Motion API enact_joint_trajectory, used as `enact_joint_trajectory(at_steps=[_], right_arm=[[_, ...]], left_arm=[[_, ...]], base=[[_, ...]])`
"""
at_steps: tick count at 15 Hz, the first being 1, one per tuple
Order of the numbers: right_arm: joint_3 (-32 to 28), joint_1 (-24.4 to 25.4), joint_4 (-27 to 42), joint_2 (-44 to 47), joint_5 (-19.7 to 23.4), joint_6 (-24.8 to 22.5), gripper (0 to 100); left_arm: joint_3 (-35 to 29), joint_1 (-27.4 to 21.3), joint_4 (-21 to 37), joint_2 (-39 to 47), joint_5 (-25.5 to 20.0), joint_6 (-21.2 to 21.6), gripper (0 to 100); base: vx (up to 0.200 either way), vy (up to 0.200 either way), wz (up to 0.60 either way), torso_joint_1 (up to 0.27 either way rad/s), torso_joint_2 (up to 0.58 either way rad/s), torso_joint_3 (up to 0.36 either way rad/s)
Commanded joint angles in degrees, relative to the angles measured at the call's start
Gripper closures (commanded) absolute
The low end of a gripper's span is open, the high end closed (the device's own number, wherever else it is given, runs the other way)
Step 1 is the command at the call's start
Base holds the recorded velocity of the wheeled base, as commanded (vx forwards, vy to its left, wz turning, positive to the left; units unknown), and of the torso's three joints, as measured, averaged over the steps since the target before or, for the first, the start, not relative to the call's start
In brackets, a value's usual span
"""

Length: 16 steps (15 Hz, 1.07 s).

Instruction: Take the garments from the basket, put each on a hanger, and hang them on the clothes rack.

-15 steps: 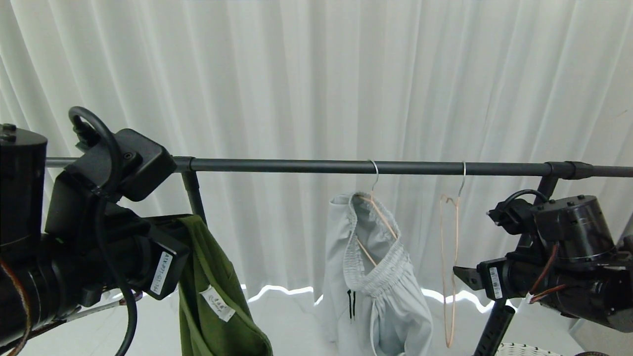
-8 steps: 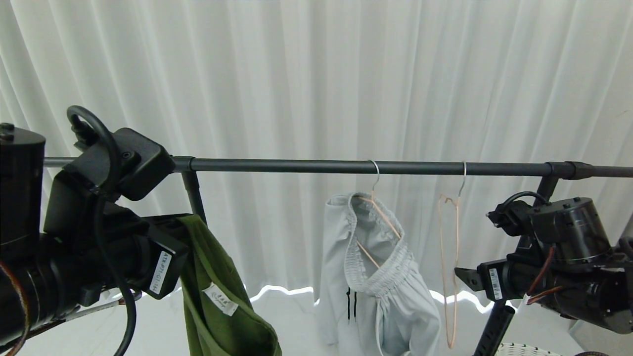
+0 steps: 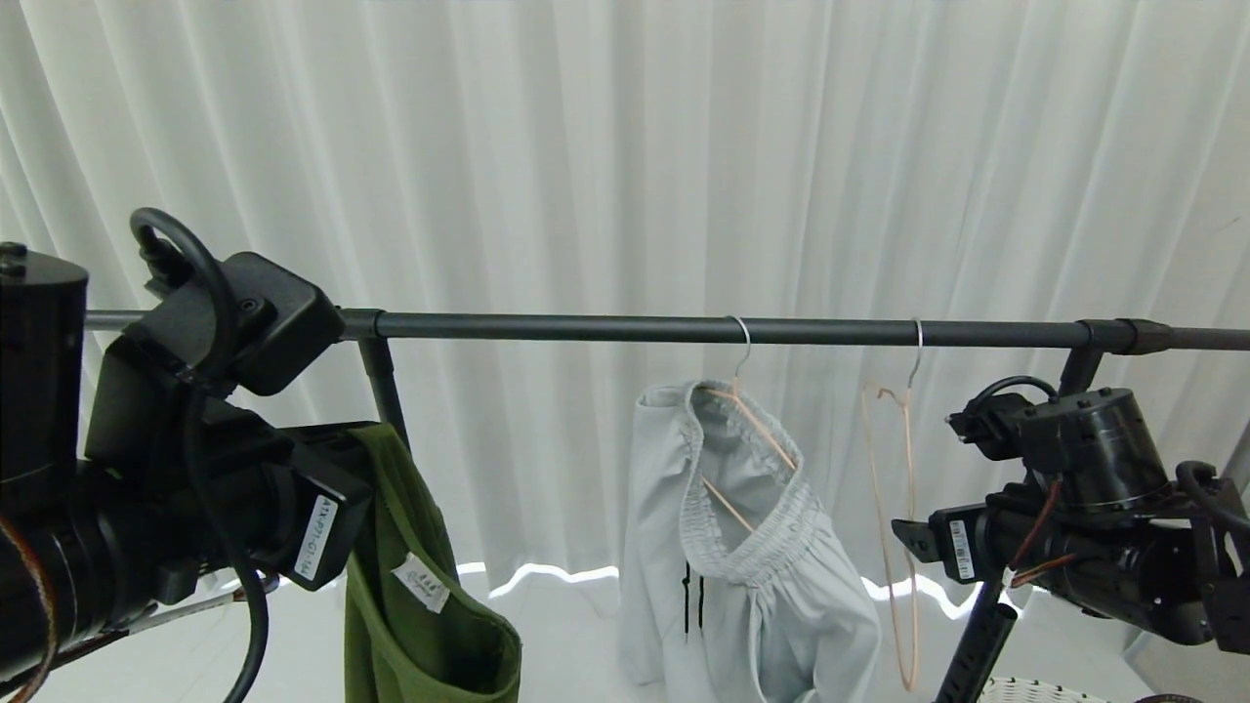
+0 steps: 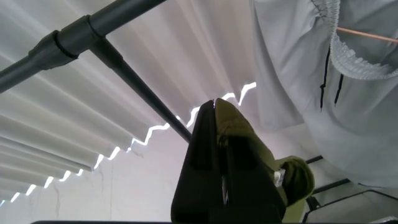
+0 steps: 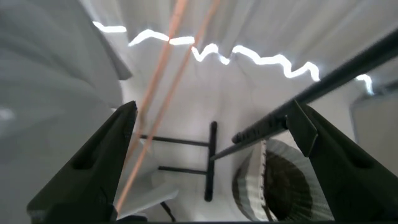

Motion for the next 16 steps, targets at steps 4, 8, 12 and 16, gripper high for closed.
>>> enact_joint_trajectory(at_steps=[4, 8, 12, 16], right_arm=[[0.0, -0.8, 0.0, 0.3, -0.4, 0.0, 0], [-0.3, -1.3, -0.2, 1.4, 2.5, 0.5, 0], [-0.8, -6.3, -0.6, 4.7, 9.5, 1.1, 0], [-0.8, -7.9, -4.8, 9.2, 9.7, 1.1, 0]], left_arm=[[-0.2, 0.0, 0.0, 0.0, 0.0, 0.0, 100], [-0.2, -0.1, -0.2, -0.3, 0.0, -0.1, 100], [0.1, -0.4, -3.5, -0.1, 0.0, -0.1, 100], [0.1, -1.0, -3.7, -0.2, 0.0, -0.1, 100]], base=[[0.000, 0.000, 0.00, 0.000, 0.00, 0.000], [0.000, 0.000, 0.00, 0.000, 0.00, 0.000], [0.000, 0.000, 0.00, 0.000, 0.00, 0.000], [0.000, 0.000, 0.00, 0.000, 0.00, 0.000]])
